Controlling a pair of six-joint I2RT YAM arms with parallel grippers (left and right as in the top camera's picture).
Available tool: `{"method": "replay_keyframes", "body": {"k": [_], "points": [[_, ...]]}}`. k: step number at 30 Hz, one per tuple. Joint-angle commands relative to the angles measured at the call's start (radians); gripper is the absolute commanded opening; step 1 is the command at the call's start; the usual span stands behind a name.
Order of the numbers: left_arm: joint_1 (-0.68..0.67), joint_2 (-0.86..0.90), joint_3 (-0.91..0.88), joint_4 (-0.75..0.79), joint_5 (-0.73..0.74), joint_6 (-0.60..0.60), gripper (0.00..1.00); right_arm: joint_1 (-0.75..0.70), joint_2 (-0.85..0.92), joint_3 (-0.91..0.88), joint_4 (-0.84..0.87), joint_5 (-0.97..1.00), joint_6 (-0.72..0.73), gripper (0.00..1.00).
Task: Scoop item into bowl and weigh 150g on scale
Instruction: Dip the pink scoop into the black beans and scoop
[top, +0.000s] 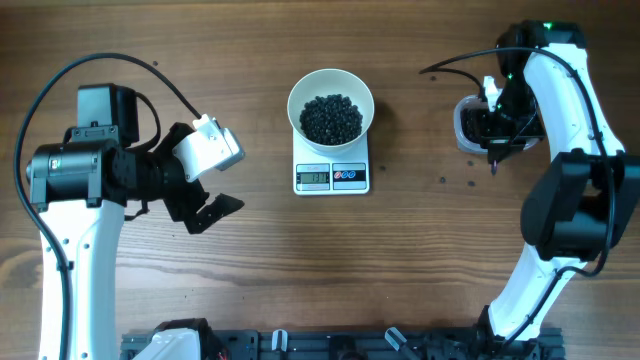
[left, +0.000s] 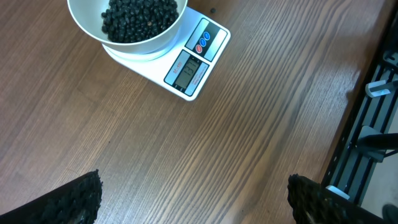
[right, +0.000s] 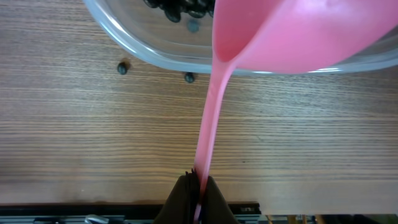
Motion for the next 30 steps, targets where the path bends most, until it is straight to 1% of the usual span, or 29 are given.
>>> {"method": "replay_keyframes", "body": {"k": [1,7,18,21,24,27,30], "points": [[0.004,-0.010,0.019,0.000,0.022,0.020,1.00,-0.006,0.045,-0.001,0.000,0.029,-0.007,0.04],[0.004,-0.010,0.019,0.000,0.022,0.020,1.00,-0.004,0.084,0.000,-0.001,-0.043,-0.019,0.04],[0.004,-0.010,0.019,0.000,0.022,0.020,1.00,-0.003,0.086,0.023,-0.001,-0.183,-0.016,0.04],[0.004,-0.010,0.019,0.000,0.022,0.020,1.00,-0.007,0.086,0.039,-0.001,-0.200,0.041,0.04],[0.004,-0.010,0.019,0.000,0.022,0.020,1.00,-0.021,0.086,0.081,-0.001,-0.277,0.054,0.04],[0.004,-0.010,0.019,0.000,0.022,0.020,1.00,-0.045,0.086,0.124,-0.001,-0.291,0.095,0.04],[0.004,-0.010,0.019,0.000,0.022,0.020,1.00,-0.069,0.086,0.127,-0.001,-0.330,0.114,0.04]]}}
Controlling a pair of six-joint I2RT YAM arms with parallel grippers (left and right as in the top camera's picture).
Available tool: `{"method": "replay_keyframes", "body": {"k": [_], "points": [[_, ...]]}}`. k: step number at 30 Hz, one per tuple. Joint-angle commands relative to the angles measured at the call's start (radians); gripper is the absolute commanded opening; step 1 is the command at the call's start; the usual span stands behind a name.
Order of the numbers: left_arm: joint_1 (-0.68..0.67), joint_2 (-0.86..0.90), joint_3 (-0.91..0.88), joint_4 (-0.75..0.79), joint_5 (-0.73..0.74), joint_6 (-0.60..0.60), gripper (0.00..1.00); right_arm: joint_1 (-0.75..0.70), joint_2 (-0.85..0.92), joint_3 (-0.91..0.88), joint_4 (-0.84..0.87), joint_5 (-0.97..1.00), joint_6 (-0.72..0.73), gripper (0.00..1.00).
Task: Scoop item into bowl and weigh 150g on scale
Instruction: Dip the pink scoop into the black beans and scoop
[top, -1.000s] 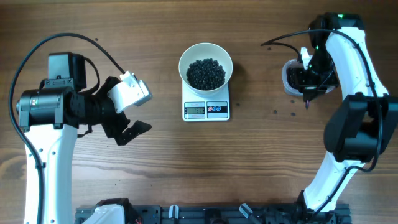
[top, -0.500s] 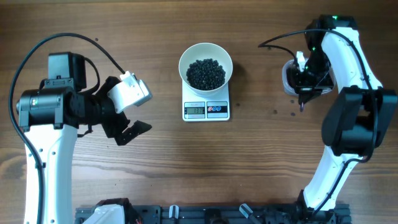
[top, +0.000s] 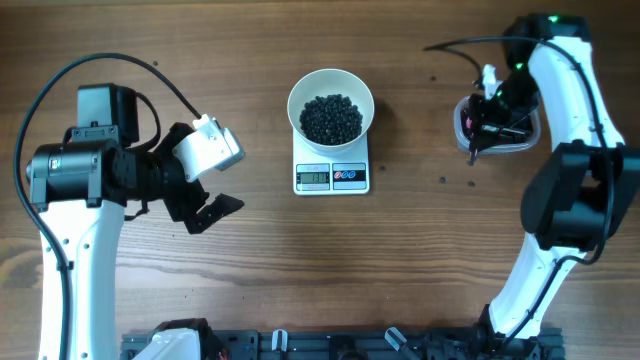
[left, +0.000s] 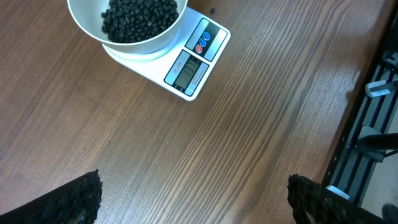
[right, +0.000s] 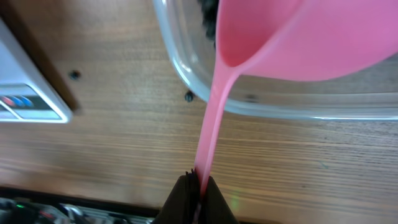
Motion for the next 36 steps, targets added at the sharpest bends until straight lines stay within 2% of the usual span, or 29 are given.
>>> {"method": "replay_keyframes", "body": {"k": [1,19,29,36], "points": [[0.004,-0.010,0.019,0.000,0.022,0.020,1.00,-0.041,0.021,0.028,-0.001,-0.083,0.060,0.04],[0.004,-0.010,0.019,0.000,0.022,0.020,1.00,-0.060,0.047,0.004,-0.001,-0.005,0.082,0.04],[0.004,-0.010,0.019,0.000,0.022,0.020,1.00,-0.024,0.099,0.003,0.000,-0.003,0.084,0.04],[0.004,-0.010,0.019,0.000,0.022,0.019,1.00,-0.014,0.101,0.003,0.000,-0.120,0.029,0.04]]}}
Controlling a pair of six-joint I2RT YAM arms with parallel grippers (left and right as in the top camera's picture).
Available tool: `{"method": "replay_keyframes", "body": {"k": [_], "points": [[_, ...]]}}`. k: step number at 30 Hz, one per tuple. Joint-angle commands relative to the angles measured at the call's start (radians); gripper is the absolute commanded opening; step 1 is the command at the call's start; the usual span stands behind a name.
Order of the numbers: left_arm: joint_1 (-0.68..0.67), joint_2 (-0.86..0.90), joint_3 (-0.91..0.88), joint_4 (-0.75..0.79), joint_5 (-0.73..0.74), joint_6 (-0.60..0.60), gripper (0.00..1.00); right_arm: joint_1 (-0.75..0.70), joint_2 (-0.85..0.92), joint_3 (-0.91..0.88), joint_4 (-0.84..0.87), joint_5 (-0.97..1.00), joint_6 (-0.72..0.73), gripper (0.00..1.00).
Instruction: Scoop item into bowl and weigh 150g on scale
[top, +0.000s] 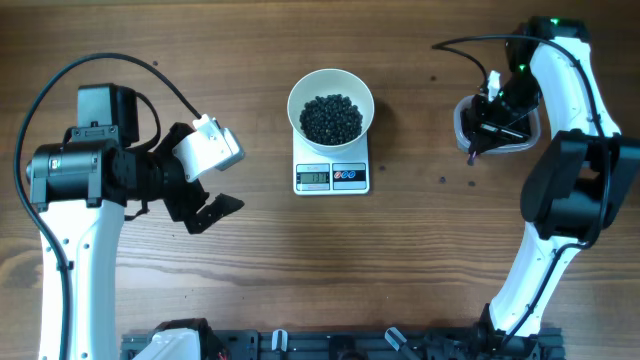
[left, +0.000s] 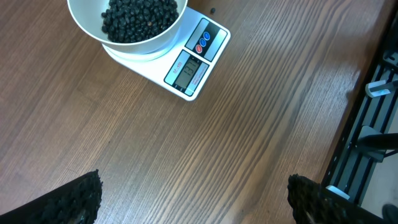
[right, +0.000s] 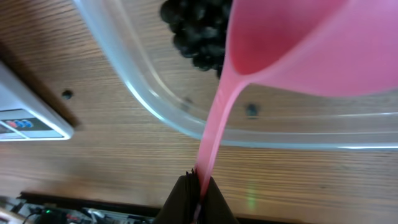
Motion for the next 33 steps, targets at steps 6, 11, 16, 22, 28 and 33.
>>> {"method": "replay_keyframes", "body": {"k": [6,11,16,22,28,33], "points": [[0.004,-0.010,0.019,0.000,0.022,0.020,1.00,-0.003,0.028,-0.002,0.000,-0.148,-0.102,0.04],[0.004,-0.010,0.019,0.000,0.022,0.020,1.00,-0.016,0.028,-0.002,0.000,-0.174,-0.124,0.04],[0.004,-0.010,0.019,0.000,0.022,0.020,1.00,-0.039,0.024,-0.002,0.000,-0.191,-0.145,0.04],[0.004,-0.010,0.019,0.000,0.022,0.020,1.00,-0.089,0.024,-0.002,0.000,-0.208,-0.208,0.04],[0.004,-0.010,0.019,0.000,0.022,0.020,1.00,-0.140,0.024,-0.002,0.000,-0.351,-0.303,0.04],[0.004,-0.010,0.019,0.000,0.022,0.020,1.00,-0.143,0.024,-0.002,0.000,-0.349,-0.344,0.04]]}}
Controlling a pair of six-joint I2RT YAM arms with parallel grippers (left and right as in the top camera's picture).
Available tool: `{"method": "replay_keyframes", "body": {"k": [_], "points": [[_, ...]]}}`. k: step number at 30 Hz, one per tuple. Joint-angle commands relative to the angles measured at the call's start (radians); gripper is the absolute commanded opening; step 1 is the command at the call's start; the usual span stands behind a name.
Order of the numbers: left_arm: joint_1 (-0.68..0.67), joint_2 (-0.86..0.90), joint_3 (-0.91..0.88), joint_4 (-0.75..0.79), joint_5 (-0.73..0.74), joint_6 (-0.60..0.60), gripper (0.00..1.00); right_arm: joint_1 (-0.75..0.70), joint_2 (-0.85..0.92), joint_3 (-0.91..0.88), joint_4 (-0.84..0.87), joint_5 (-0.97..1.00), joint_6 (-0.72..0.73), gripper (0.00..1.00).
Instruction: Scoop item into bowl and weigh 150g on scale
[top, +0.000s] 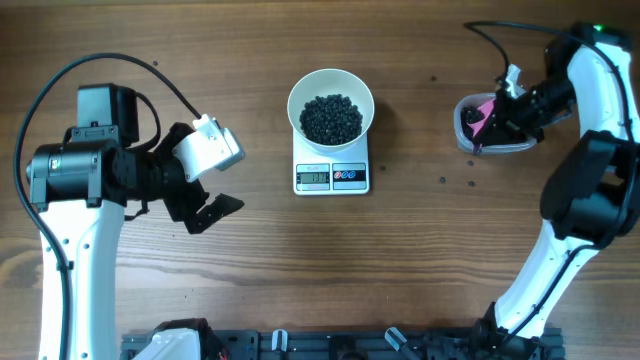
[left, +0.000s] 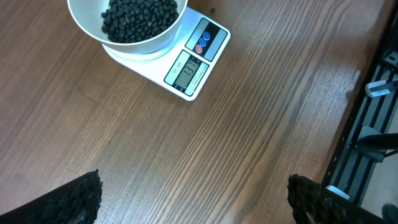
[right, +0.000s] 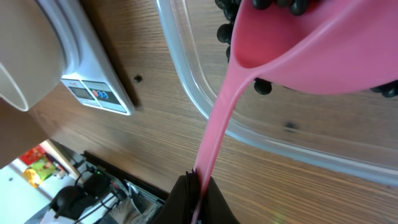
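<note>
A white bowl (top: 331, 104) of black beans sits on the white scale (top: 331, 176) at the table's middle; both also show in the left wrist view, bowl (left: 127, 28) and scale (left: 186, 68). My right gripper (right: 198, 186) is shut on the handle of a pink scoop (right: 298, 50), whose cup is tilted inside the clear container (top: 470, 135) among black beans (right: 264, 87). In the overhead view the scoop (top: 476, 118) shows pink at the container's left. My left gripper (top: 215, 210) hangs open left of the scale, nothing between its fingers (left: 81, 199).
A few stray beans (top: 442, 181) lie on the wood between scale and container. The black rail (top: 330, 345) runs along the table's front edge. A cable (top: 500, 35) loops over the right arm.
My right wrist has turned and shifted right, the scoop now tilted deeper into the container's beans. The left arm, bowl and scale are unchanged.
The right gripper held the pink scoop over the container's near rim, cup empty. Then it stood over the container's left edge, then nearer the beans. Now the cup lies among the beans. The left gripper stayed open and still throughout.
</note>
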Motion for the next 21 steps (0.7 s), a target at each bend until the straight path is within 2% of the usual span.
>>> {"method": "replay_keyframes", "body": {"k": [1,4,7,11,21], "points": [[0.004,-0.010,0.019,0.000,0.022,0.020,1.00,0.003,0.019,-0.001,0.015,-0.059,-0.077,0.04],[0.004,-0.010,0.019,0.000,0.022,0.020,1.00,0.006,0.019,-0.007,0.015,0.051,-0.002,0.04],[0.004,-0.010,0.019,0.000,0.022,0.020,1.00,0.021,0.019,-0.032,0.022,0.088,-0.007,0.04],[0.004,-0.010,0.019,0.000,0.022,0.020,1.00,0.036,0.020,-0.068,0.064,0.054,-0.016,0.04],[0.004,-0.010,0.019,0.000,0.022,0.020,1.00,0.011,-0.023,-0.059,0.018,-0.086,-0.058,0.04]]}}
